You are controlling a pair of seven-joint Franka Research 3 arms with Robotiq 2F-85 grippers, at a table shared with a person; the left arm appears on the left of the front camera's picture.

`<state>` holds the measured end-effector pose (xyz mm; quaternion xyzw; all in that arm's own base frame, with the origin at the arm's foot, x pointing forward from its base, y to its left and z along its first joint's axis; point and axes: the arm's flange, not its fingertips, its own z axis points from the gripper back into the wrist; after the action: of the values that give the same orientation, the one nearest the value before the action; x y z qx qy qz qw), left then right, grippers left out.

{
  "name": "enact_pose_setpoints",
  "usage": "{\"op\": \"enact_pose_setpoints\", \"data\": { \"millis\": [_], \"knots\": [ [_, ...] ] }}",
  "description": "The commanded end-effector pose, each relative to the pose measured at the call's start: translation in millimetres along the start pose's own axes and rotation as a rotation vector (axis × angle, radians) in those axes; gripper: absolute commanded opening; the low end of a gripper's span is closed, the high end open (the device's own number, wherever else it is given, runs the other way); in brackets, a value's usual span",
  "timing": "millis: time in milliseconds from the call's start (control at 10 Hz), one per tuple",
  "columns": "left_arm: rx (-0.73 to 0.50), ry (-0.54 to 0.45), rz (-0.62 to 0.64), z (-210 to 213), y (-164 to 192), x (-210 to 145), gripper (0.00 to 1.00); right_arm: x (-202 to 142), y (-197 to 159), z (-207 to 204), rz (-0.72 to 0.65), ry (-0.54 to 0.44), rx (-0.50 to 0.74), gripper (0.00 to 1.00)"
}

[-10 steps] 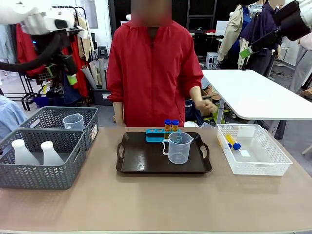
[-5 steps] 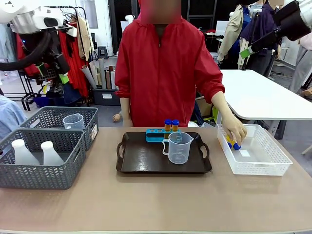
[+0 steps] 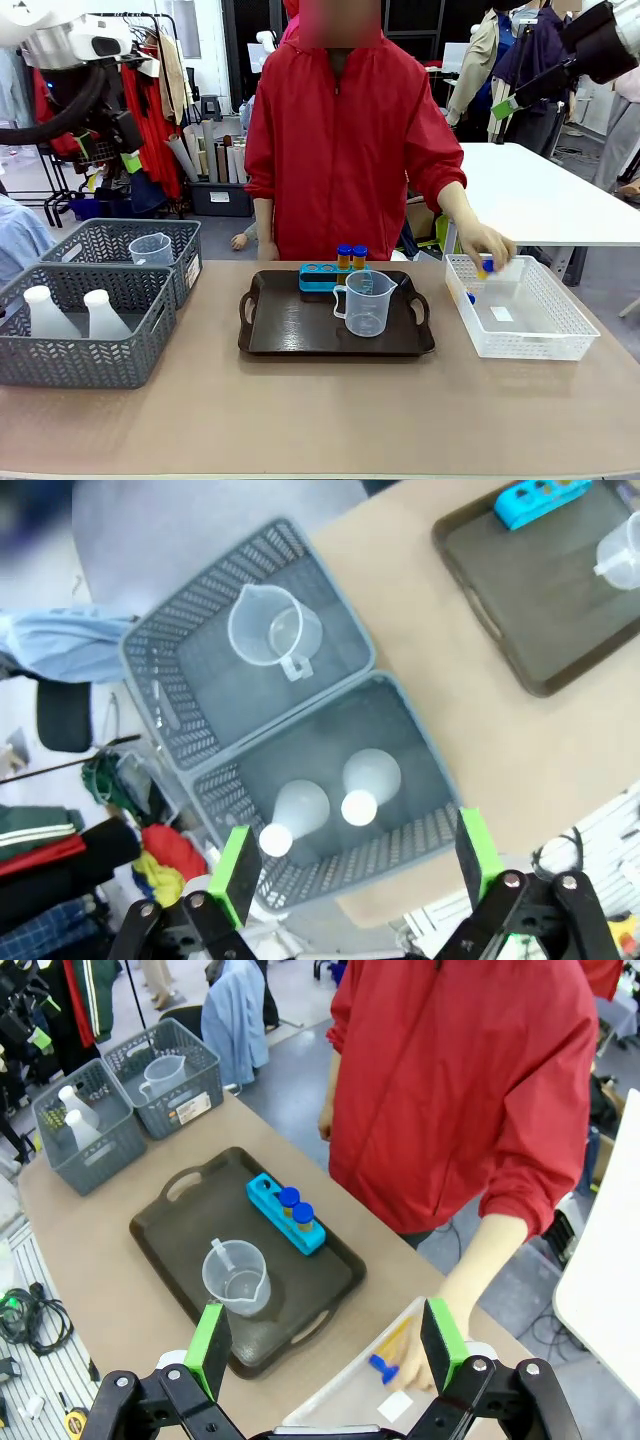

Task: Prepare the laboratory tools.
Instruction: Pick up one Small flask and place it on the Handle tray.

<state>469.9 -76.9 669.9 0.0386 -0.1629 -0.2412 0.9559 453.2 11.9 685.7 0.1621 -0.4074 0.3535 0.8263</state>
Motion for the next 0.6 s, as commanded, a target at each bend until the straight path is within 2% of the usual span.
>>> {"op": "enact_pose_setpoints", "data": {
  "millis": [0,100,300,400,500],
  "knots": [
    [0.007,0.056,0.123,34,32,-11,1.0,1,-1,1,-0.001,-0.013,0.011,1.0],
    [-0.004,0.001,0.178,36,55,-20,1.0,1,-1,1,-0.001,-0.013,0.011,1.0],
    [-0.078,0.078,0.393,4,107,-41,1.0,1,-1,1,-0.001,-0.013,0.011,1.0],
    [-0.046,0.1,0.483,-12,124,-54,1.0,1,-1,1,-0.001,-0.013,0.011,1.0],
    [-0.066,0.122,0.55,-32,137,-66,1.0,1,-1,1,-0.001,-0.013,0.011,1.0]
  ]
}}
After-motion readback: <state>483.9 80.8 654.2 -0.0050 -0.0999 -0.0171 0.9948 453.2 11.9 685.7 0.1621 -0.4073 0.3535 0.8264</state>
